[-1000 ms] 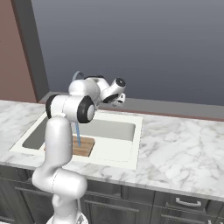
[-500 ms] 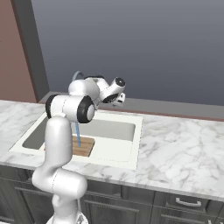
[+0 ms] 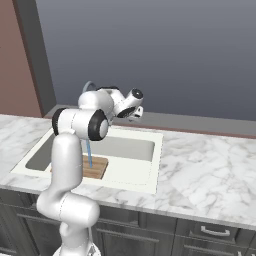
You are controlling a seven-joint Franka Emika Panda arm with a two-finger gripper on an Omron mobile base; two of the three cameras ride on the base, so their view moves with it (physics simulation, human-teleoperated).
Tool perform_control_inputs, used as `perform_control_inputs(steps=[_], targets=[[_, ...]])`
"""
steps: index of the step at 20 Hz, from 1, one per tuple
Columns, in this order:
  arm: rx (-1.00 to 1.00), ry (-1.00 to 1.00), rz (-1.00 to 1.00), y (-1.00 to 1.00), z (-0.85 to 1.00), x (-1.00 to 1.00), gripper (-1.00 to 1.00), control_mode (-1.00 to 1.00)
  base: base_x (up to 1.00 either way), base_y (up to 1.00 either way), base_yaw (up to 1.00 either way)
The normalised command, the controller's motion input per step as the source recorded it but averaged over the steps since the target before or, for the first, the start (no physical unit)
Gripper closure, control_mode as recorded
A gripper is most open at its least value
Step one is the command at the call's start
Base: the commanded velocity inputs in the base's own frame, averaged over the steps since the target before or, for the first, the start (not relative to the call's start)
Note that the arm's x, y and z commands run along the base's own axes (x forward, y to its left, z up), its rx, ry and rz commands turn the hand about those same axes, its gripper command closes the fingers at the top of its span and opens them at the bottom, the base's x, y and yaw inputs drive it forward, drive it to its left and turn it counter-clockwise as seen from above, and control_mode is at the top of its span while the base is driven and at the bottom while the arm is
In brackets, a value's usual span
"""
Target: Turn on the sink faucet with hot water and rinse the cutting board for ten seconds, then turn off the faucet. Push the cutting board to reach the water if necessary.
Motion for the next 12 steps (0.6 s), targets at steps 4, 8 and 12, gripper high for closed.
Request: perform_control_inputs(steps=[4, 8, 12], targets=[[0.00, 0.00, 0.00, 0.00, -0.11, 0.00, -1.00, -1.00, 0.00, 0.00, 0.00], [0.00, 0.00, 0.00, 0.00, -0.14, 0.03, -1.00, -1.00, 0.00, 0.00, 0.00], [0.00, 0.00, 0.00, 0.00, -0.08, 0.02, -1.00, -1.00, 0.00, 0.00, 0.00]])
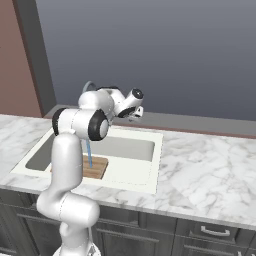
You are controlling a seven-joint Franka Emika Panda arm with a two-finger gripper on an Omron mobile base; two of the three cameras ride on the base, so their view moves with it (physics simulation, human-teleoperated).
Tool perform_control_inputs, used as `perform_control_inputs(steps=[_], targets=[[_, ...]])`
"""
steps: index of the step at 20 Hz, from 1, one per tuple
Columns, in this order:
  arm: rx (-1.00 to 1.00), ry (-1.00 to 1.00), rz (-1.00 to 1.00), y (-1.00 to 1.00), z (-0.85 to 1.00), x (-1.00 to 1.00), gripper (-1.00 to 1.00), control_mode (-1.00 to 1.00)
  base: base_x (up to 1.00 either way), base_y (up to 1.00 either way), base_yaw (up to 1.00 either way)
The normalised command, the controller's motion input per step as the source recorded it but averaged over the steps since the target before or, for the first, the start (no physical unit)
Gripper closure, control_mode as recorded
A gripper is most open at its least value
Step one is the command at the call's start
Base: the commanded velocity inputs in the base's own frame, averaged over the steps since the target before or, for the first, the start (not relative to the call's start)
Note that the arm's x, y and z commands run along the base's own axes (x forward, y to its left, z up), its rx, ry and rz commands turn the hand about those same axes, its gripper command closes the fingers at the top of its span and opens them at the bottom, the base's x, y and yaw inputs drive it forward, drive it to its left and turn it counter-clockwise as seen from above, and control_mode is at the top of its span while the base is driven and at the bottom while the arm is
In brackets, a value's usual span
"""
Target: Turn on the sink faucet with hot water and rinse the cutting board for ten seconds, then turn off the faucet. Push the cutting board to reach the water if necessary.
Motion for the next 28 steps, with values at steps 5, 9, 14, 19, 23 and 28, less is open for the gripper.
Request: perform_control_inputs(steps=[5, 9, 14, 19, 23, 28], targets=[[0.00, 0.00, 0.00, 0.00, 0.00, -0.04, -1.00, -1.00, 0.00, 0.00, 0.00], [0.00, 0.00, 0.00, -0.01, 0.00, -0.06, -1.00, -1.00, 0.00, 0.00, 0.00], [0.00, 0.00, 0.00, -0.02, 0.00, 0.00, -1.00, -1.00, 0.00, 0.00, 0.00], [0.00, 0.00, 0.00, -0.06, 0.00, 0.00, -1.00, -1.00, 0.00, 0.00, 0.00], [0.00, 0.00, 0.00, -0.13, 0.00, 0.00, -1.00, -1.00, 0.00, 0.00, 0.00], [0.00, 0.00, 0.00, -0.10, 0.00, 0.01, -1.00, -1.00, 0.00, 0.00, 0.00]])
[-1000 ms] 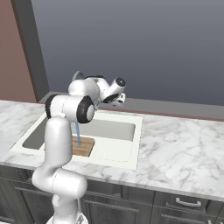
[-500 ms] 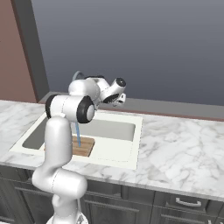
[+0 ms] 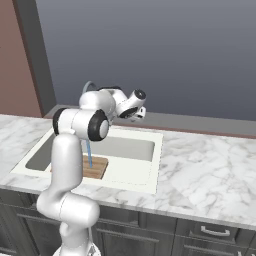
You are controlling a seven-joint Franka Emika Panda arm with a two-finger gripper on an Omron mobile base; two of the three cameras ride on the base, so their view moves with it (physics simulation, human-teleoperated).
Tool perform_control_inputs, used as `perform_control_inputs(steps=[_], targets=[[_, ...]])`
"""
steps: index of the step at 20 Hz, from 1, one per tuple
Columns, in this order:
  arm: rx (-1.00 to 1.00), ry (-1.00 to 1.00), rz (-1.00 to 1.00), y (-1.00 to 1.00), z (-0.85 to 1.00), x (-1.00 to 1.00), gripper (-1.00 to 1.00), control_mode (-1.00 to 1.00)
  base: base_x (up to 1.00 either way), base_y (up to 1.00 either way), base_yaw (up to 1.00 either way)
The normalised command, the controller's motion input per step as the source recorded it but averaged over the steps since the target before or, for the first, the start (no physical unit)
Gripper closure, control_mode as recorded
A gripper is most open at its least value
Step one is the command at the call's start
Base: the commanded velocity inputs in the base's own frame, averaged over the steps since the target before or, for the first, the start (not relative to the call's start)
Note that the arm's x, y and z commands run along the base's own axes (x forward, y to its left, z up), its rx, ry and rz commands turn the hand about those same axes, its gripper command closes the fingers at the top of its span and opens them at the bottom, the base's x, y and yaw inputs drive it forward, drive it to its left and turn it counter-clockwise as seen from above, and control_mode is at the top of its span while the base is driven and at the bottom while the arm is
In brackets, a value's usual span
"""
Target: Turn on the sink faucet with hot water and rinse the cutting board for ten seconds, then turn off the faucet. Push the cutting board to reach the water if necessary.
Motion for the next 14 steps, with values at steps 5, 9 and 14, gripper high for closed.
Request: perform_control_inputs(steps=[5, 9, 14], targets=[[0.00, 0.00, 0.00, 0.00, 0.00, 0.15, -1.00, -1.00, 0.00, 0.00, 0.00], [0.00, 0.00, 0.00, 0.00, 0.00, 0.17, -1.00, -1.00, 0.00, 0.00, 0.00], [0.00, 0.00, 0.00, 0.00, -0.01, 0.07, -1.00, -1.00, 0.00, 0.00, 0.00]])
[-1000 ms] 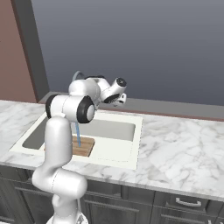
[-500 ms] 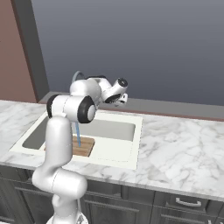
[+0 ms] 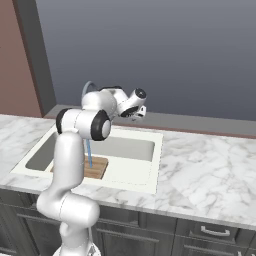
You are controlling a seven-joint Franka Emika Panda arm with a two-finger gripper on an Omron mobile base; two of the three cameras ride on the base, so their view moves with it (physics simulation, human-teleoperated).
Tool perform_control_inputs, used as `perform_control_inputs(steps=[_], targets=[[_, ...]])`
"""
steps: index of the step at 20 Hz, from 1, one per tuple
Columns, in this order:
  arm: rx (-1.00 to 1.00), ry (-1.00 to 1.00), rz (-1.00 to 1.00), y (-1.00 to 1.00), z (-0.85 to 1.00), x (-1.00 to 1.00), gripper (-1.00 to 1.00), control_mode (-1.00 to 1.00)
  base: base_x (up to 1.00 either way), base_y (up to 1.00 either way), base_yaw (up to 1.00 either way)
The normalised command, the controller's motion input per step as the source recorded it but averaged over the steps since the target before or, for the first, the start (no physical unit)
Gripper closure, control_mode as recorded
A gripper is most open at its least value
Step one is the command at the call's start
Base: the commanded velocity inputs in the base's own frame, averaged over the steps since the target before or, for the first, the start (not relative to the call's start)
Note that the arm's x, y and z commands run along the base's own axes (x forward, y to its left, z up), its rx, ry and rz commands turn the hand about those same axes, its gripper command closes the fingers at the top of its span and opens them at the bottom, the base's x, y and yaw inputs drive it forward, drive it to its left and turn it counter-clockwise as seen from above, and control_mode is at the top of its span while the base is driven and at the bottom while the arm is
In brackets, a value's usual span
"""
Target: Turn on the sink faucet with hot water and rinse the cutting board for ten seconds, then turn off the faucet. Push the cutting board to reach the water if necessary.
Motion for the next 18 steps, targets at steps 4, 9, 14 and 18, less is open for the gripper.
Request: perform_control_inputs(steps=[4, 9, 14, 18], targets=[[0.00, 0.00, 0.00, 0.00, -0.05, 0.00, -1.00, -1.00, 0.00, 0.00, 0.00], [-0.02, 0.00, 0.00, 0.00, -0.14, 0.00, -1.00, -1.00, 0.00, 0.00, 0.00], [-0.01, 0.00, 0.00, 0.00, -0.20, 0.00, -1.00, -1.00, 0.00, 0.00, 0.00], [0.00, 0.00, 0.00, 0.06, -0.06, 0.00, -1.00, -1.00, 0.00, 0.00, 0.00]])
